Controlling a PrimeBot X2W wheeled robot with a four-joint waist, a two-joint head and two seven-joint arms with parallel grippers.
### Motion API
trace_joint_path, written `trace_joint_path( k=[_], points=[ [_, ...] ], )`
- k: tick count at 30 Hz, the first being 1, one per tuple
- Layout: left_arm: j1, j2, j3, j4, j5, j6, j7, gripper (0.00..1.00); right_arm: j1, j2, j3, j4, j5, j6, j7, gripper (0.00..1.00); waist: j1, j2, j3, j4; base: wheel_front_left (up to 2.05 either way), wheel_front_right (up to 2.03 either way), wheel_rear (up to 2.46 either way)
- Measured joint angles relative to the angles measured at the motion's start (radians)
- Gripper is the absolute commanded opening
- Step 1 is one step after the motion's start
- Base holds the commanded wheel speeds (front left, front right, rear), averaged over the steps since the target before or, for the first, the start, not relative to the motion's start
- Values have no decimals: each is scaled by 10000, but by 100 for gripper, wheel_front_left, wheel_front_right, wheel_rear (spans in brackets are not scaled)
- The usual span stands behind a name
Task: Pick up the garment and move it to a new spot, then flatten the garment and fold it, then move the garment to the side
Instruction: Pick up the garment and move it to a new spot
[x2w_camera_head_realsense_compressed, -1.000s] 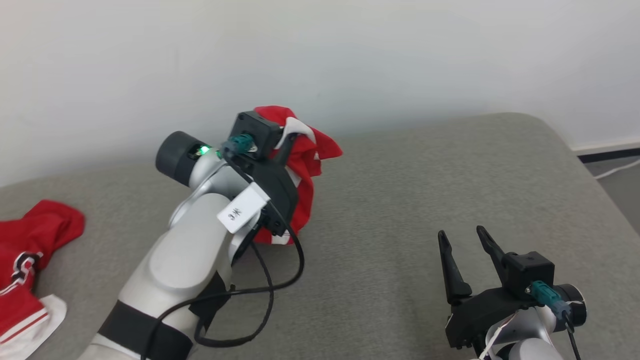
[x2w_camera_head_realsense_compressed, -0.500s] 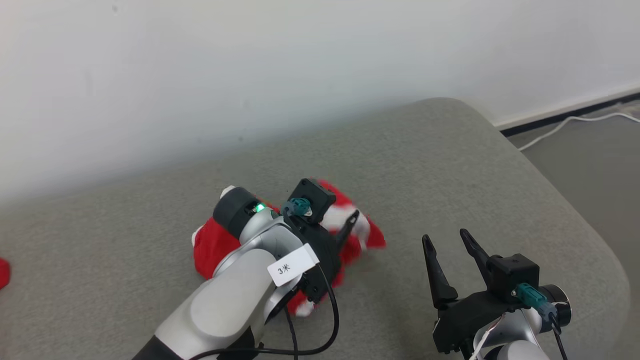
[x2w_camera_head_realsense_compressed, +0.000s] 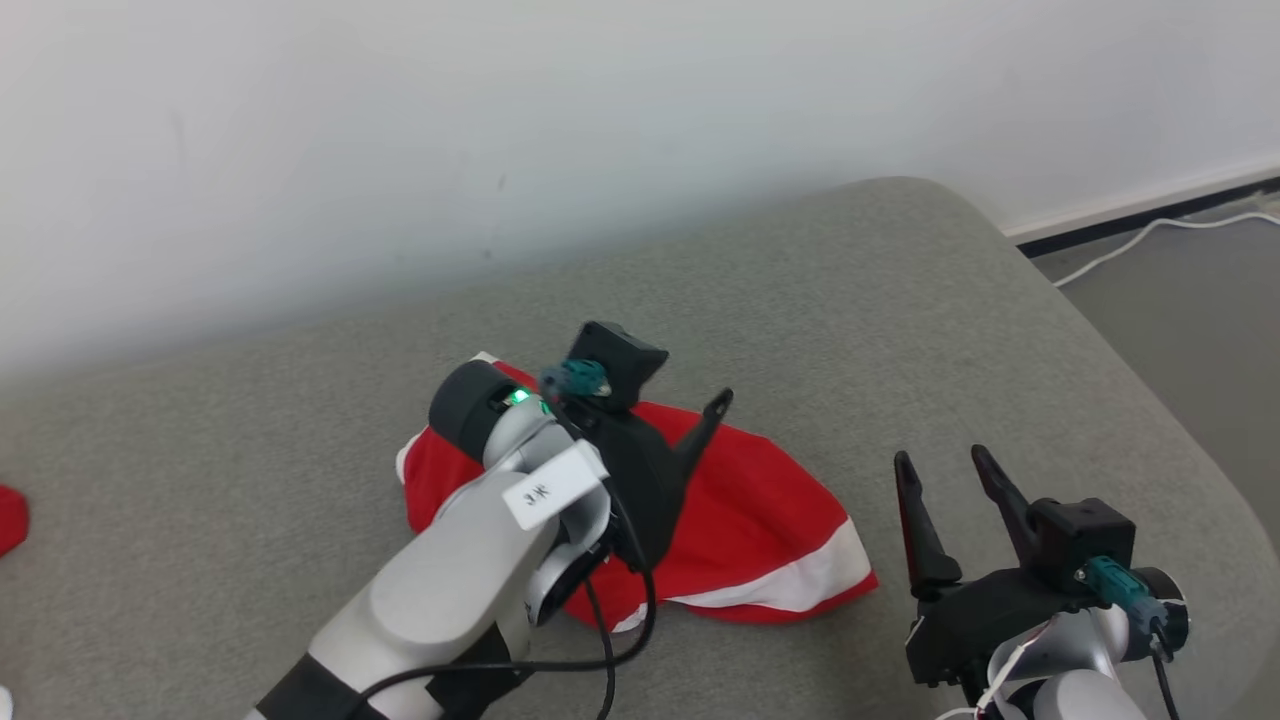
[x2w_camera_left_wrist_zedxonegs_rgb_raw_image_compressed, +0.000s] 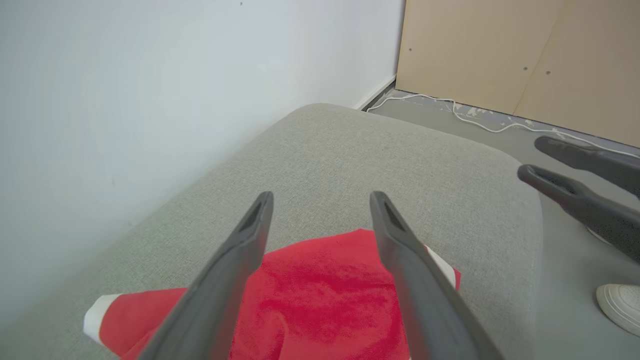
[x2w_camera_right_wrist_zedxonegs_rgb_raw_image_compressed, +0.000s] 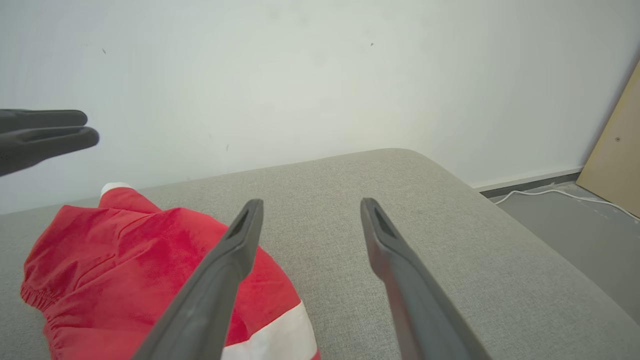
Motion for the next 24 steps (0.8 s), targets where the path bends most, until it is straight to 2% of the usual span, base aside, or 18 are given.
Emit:
trace_joint_path(
  k=[7, 11, 14, 18, 19, 21, 22, 24],
  points=[
    [18, 117, 1250, 165, -322, 581, -1003, 100, 19, -209, -284, -23, 8, 0, -259, 100, 0, 1, -77, 718, 0, 0, 0],
    [443, 679, 1858, -198, -441, 1122, -1641, 100, 61, -295, -472, -23, 8, -2, -387, 100, 0, 1, -199, 1163, 0, 0, 0],
    [1340, 1078, 2468, -686, -759, 1515, -2222, 100, 379, -405, -637, -33, 15, -2, -523, 100, 0, 1, -379, 1602, 0, 0, 0],
    [2037, 1340, 2819, -1164, -886, 1609, -2625, 100, 486, -407, -692, -81, 15, -2, -631, 100, -1, 0, -541, 1907, 0, 0, 0],
    [2546, 1643, 2968, -1511, -884, 1664, -2844, 100, 491, -401, -683, -148, 15, -2, -704, 100, -1, 1, -661, 2089, 0, 0, 0],
    [2821, 1808, 3047, -1684, -884, 1670, -2920, 100, 504, -399, -681, -188, 15, -2, -723, 100, -1, 1, -721, 2170, 0, 0, 0],
    [3431, 2134, 3183, -2067, -882, 1722, -3089, 100, 586, -399, -688, -232, 15, -2, -790, 100, -1, 0, -846, 2312, 0, 0, 0],
    [3756, 2280, 3225, -2251, -880, 1745, -3101, 100, 646, -399, -686, -230, 15, -2, -790, 100, -1, 1, -908, 2374, 0, 0, 0]
  ],
)
